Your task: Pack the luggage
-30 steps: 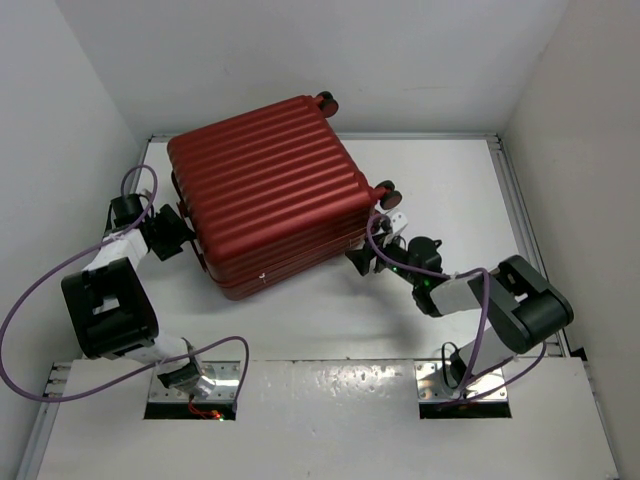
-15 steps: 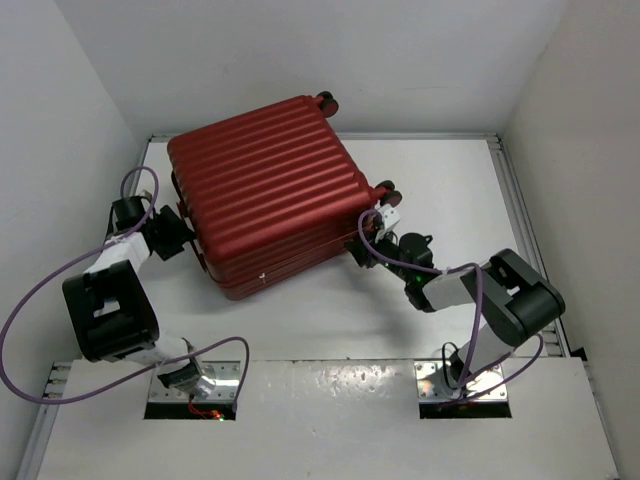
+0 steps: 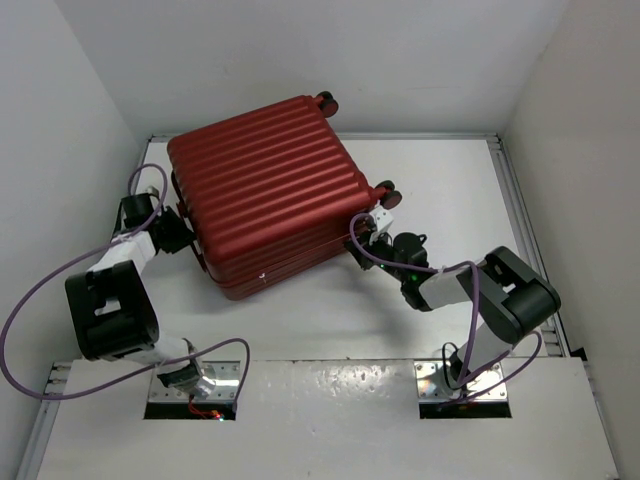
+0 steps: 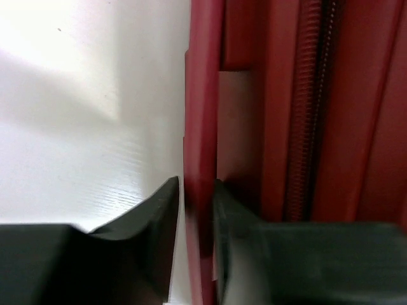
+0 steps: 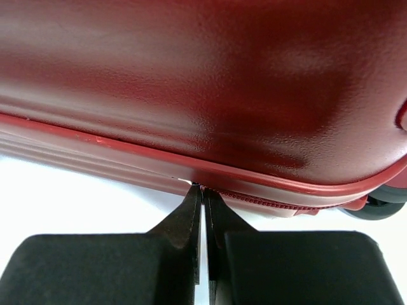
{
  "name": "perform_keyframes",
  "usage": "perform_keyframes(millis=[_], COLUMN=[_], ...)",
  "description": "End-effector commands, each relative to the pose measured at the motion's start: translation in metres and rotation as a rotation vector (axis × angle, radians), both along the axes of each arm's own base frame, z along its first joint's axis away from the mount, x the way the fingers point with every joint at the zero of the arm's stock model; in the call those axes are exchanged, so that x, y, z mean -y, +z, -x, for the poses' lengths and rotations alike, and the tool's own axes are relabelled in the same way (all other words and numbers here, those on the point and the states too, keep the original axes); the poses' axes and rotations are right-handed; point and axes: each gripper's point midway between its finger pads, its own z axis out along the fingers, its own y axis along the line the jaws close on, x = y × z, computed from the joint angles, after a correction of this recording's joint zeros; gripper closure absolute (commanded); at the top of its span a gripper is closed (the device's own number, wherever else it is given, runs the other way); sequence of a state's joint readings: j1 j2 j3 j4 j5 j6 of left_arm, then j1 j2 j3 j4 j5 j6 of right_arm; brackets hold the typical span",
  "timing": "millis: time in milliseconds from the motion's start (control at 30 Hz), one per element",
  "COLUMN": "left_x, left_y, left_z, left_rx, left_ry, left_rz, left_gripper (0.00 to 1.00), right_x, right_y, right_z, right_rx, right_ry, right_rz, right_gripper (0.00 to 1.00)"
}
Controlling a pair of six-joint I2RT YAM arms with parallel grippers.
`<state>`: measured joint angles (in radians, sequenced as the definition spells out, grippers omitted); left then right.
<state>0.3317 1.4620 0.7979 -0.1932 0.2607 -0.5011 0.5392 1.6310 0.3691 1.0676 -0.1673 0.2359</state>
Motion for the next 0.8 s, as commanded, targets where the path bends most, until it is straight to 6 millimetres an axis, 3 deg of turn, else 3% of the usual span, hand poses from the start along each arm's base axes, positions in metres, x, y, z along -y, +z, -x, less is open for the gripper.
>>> perform_keyframes(millis=[0,167,267,567,767], left_x=[0.02,0.011,0.012,-0.025,-0.048], left_y=[-0.05,-0.04,-0.041,-0.046,-0.042], left_z=[0.041,0.026,0.03,0.047,0.042], left_rx=[-0.254,-0.242,-0.271,-0.357,-0.373], left_ry=[-0.031,-0.053,-0.071,-0.024,-0.01], left_rz=[0.056,0.073,0.072,-0.011,-0.062], left_gripper=[0.72,1.0,1.0,1.0,1.0], right_x=[0.003,0.013,0.021,0.046,0.064], right_y=[0.035,0.036,0.034,0.039,0.037], right_z=[-0.023,-0.019,-0.017,-0.023,-0.031], right_rx=[0.144,0.176,0.17,0.179,0.178], right_ry=[-0.048,-0.067,-0.085,-0.15,-0.193], right_rz=[-0.017,0.016,0.025,0.031,0.043], right_gripper=[1.0,1.0,1.0,1.0,1.0])
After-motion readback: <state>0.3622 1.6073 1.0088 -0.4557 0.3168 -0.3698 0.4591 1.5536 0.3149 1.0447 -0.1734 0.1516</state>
